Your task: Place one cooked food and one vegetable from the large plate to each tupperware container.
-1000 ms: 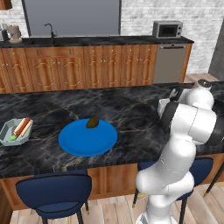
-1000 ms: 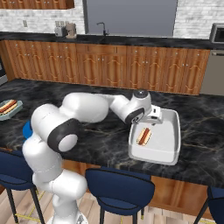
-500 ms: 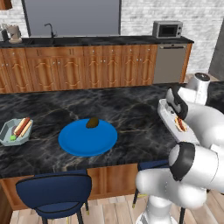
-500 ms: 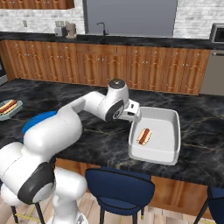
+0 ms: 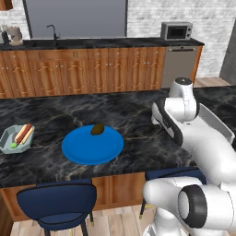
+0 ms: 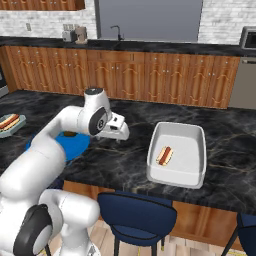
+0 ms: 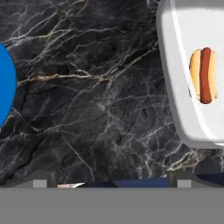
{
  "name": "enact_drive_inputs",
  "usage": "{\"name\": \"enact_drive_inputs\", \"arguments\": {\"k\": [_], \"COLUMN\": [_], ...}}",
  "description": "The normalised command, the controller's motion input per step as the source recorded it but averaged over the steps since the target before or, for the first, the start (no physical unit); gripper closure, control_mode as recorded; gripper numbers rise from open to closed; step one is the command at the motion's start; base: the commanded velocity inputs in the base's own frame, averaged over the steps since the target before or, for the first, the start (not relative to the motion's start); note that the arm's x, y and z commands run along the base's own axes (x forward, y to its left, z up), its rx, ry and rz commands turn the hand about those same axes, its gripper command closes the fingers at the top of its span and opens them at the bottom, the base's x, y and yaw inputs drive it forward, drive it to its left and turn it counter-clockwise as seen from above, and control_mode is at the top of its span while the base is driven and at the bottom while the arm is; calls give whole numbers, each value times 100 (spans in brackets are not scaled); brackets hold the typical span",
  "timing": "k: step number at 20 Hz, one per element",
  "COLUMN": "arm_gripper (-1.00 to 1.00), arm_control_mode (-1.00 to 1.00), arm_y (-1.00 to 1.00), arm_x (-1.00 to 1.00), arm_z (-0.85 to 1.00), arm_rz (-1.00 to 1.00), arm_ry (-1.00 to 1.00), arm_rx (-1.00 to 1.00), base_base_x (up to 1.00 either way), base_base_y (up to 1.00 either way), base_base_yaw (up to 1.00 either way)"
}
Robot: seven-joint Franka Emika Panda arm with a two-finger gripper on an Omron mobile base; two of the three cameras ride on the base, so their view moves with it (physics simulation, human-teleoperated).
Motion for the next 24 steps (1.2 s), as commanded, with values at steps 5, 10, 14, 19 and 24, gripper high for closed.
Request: {"name": "enact_drive_inputs", "arguments": {"k": [5, 10, 14, 19, 24], "arm_gripper": [-100, -100, -100, -100, -100], "arm_control_mode": [-100, -100, -100, -100, -100], "arm_y": [100, 100, 100, 100, 98], "arm_x": [0, 0, 18, 55, 40], "arm_z": [21, 0, -15, -11, 1], "arm_rz": [5, 0, 0, 0, -11], "arm_ry": [15, -2, 2, 6, 0], "arm_rx": [9, 3, 2, -2, 0], "base_base_x": [0, 0, 0, 0, 0], "base_base_y": [0, 0, 0, 0, 0], "base_base_yaw": [0, 0, 0, 0, 0]}}
